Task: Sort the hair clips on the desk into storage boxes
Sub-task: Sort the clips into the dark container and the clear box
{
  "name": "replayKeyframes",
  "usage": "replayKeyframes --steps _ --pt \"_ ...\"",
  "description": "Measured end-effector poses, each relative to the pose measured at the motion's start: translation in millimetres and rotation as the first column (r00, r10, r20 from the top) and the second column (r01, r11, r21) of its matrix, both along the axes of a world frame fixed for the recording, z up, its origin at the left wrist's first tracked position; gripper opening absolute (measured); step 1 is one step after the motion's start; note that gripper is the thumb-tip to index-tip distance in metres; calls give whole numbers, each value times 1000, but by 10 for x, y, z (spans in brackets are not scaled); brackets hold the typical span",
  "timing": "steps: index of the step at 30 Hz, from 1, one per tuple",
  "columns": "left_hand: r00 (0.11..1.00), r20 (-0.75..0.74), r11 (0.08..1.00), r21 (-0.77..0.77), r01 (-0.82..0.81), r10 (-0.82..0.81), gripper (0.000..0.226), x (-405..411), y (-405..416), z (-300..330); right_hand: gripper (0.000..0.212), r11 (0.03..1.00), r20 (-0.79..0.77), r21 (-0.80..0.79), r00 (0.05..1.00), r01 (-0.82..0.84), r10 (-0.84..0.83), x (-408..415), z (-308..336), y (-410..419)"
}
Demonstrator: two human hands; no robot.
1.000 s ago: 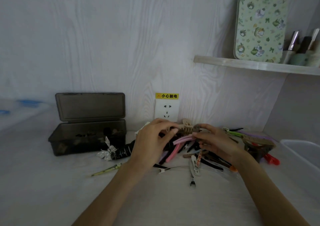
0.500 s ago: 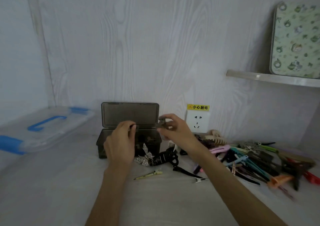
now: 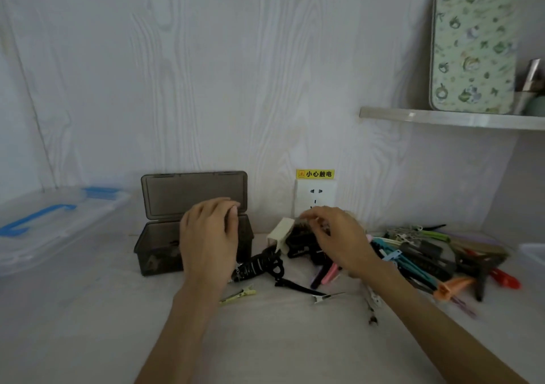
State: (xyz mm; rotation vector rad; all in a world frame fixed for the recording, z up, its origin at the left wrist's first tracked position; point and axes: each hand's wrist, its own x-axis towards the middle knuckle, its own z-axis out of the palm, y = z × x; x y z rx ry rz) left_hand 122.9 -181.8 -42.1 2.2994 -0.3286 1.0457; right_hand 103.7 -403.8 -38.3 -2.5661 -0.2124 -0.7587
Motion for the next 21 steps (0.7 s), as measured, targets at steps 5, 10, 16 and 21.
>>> replayKeyframes --steps 5,10,16,21 --pt "972 -58 941 246 235 -227 35 -131 -359 -116 36 999 -361 14 932 -42 44 -67 -138 -449" --pt "920 -240 867 326 376 -308 52 -118 -372 -234 28 942 -389 332 904 -44 179 -187 58 -456" --pt "878 -238 838 277 470 -414 53 -193 -459 -201 54 918 -490 381 817 -113 304 -362 138 -483" --pt "868 -304 810 333 483 -393 56 -221 -423 -147 37 908 -491 385 796 -167 354 -432 188 -459"
